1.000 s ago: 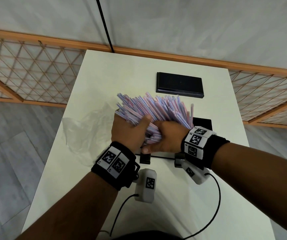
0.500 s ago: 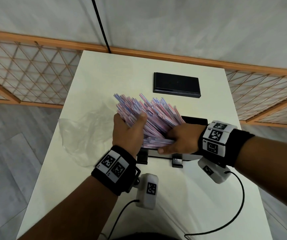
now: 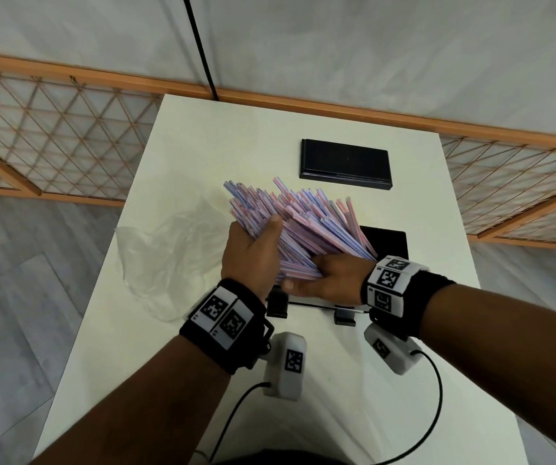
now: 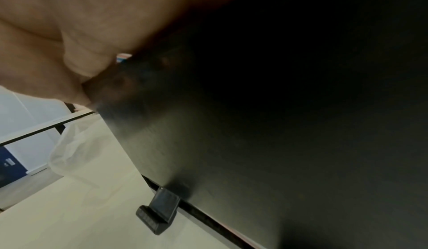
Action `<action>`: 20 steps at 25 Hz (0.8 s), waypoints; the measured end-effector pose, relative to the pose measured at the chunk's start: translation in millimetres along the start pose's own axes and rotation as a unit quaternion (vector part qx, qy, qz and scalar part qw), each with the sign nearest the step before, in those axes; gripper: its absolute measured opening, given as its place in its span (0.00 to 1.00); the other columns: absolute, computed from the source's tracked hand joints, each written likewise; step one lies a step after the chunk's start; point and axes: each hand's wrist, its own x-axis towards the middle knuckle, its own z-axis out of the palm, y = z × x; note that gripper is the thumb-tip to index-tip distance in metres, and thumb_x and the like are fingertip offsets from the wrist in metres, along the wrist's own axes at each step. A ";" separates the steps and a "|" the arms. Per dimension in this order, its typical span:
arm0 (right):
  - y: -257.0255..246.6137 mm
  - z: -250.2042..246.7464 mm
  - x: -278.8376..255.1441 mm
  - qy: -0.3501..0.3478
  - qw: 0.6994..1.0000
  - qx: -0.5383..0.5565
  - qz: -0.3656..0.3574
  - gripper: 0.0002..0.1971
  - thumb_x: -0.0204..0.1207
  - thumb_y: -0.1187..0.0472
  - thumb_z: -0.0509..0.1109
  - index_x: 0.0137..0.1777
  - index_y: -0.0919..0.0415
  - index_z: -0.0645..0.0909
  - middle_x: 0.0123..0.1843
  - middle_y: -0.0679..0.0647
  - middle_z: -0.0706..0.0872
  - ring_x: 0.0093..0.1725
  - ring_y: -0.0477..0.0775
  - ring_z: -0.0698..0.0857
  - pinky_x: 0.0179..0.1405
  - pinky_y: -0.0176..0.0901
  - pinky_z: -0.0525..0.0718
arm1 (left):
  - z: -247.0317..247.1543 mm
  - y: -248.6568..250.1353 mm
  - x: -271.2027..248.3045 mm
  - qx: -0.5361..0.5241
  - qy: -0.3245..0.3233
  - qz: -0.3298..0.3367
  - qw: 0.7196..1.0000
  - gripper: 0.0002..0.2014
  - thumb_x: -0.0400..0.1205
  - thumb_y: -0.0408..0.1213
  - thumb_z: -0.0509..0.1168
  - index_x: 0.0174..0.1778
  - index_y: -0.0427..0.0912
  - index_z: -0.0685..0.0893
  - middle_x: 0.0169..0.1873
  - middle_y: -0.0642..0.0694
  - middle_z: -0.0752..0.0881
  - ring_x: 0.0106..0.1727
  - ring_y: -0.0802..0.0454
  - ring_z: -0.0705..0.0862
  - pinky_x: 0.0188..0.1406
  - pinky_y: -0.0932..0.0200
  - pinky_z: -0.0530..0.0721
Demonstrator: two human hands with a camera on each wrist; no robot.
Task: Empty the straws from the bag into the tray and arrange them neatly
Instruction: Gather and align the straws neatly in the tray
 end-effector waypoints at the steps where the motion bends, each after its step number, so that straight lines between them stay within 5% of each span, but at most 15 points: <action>1: 1.9 1.1 1.8 0.021 1.000 0.007 -0.015 0.47 0.60 0.14 0.54 0.73 0.42 0.75 0.68 0.46 0.82 0.71 0.51 0.77 0.72 0.42 0.70 | 0.1 1.0 -0.6 -0.001 -0.002 -0.003 1.000 0.23 0.66 0.64 0.69 0.54 0.59 0.85 0.54 0.54 0.91 0.57 0.47 0.90 0.65 0.38 0.85; 4: 5.4 0.8 1.4 0.094 0.994 -0.048 -0.019 0.38 0.65 0.17 0.55 0.55 0.49 0.79 0.50 0.46 0.83 0.53 0.50 0.81 0.56 0.39 0.73 | -1.8 0.5 -0.2 0.008 -0.004 0.003 1.000 0.20 0.68 0.64 0.67 0.51 0.59 0.84 0.53 0.54 0.91 0.58 0.47 0.89 0.67 0.38 0.84; 7: 7.2 0.1 -7.8 0.109 0.989 -0.103 -0.014 0.37 0.63 0.17 0.44 0.37 0.51 0.74 0.37 0.49 0.81 0.41 0.51 0.80 0.45 0.42 0.73 | -5.6 -1.9 -1.7 0.051 0.000 0.028 0.998 0.27 0.64 0.64 0.72 0.55 0.55 0.83 0.53 0.51 0.91 0.56 0.46 0.90 0.63 0.35 0.86; 9: 14.0 -3.2 -18.3 0.139 0.986 -0.082 -0.048 0.38 0.64 0.16 0.44 0.35 0.51 0.75 0.33 0.48 0.80 0.36 0.48 0.79 0.40 0.43 0.76 | -10.1 -1.2 -1.8 0.059 -0.007 0.035 0.998 0.35 0.63 0.60 0.79 0.63 0.44 0.83 0.54 0.47 0.92 0.55 0.47 0.92 0.59 0.38 0.89; 11: 23.9 -6.5 -36.0 0.193 0.973 -0.103 -0.074 0.33 0.66 0.20 0.56 0.37 0.52 0.77 0.34 0.47 0.81 0.35 0.49 0.79 0.37 0.45 0.78 | -13.9 1.8 -2.5 0.053 -0.021 0.023 0.998 0.37 0.63 0.52 0.82 0.65 0.39 0.81 0.54 0.44 0.92 0.53 0.47 0.92 0.53 0.43 0.91; 13: 37.8 0.5 -52.6 0.247 0.956 -0.137 -0.079 0.22 0.64 0.34 0.73 0.37 0.53 0.75 0.37 0.47 0.77 0.36 0.51 0.74 0.34 0.44 0.72 | -16.8 1.9 -4.3 0.066 -0.043 0.003 0.997 0.28 0.68 0.37 0.80 0.63 0.38 0.79 0.48 0.42 0.90 0.45 0.49 0.92 0.42 0.49 0.91; 15: 49.5 17.9 -57.1 0.253 0.956 -0.115 -0.094 0.18 0.64 0.49 0.79 0.35 0.53 0.72 0.36 0.46 0.74 0.36 0.53 0.74 0.35 0.43 0.68 | -18.2 0.3 -6.2 0.095 -0.050 -0.004 0.994 0.18 0.74 0.22 0.71 0.58 0.38 0.80 0.44 0.43 0.89 0.36 0.53 0.89 0.35 0.53 0.87; 17: 54.9 35.2 -48.9 0.263 0.957 -0.050 -0.115 0.14 0.66 0.58 0.78 0.34 0.54 0.73 0.35 0.44 0.73 0.37 0.57 0.79 0.36 0.45 0.73 | -23.5 -6.8 -3.8 0.127 -0.038 0.002 0.991 0.15 0.76 0.22 0.67 0.55 0.40 0.83 0.50 0.43 0.89 0.41 0.50 0.89 0.41 0.48 0.89; 20: 58.0 48.6 -39.9 0.303 0.941 -0.007 -0.149 0.11 0.67 0.63 0.76 0.32 0.54 0.74 0.34 0.44 0.75 0.37 0.59 0.81 0.36 0.46 0.80 | -30.1 -10.9 -2.6 0.182 -0.029 0.032 0.982 0.17 0.70 0.35 0.63 0.53 0.51 0.87 0.53 0.50 0.90 0.52 0.42 0.90 0.54 0.33 0.89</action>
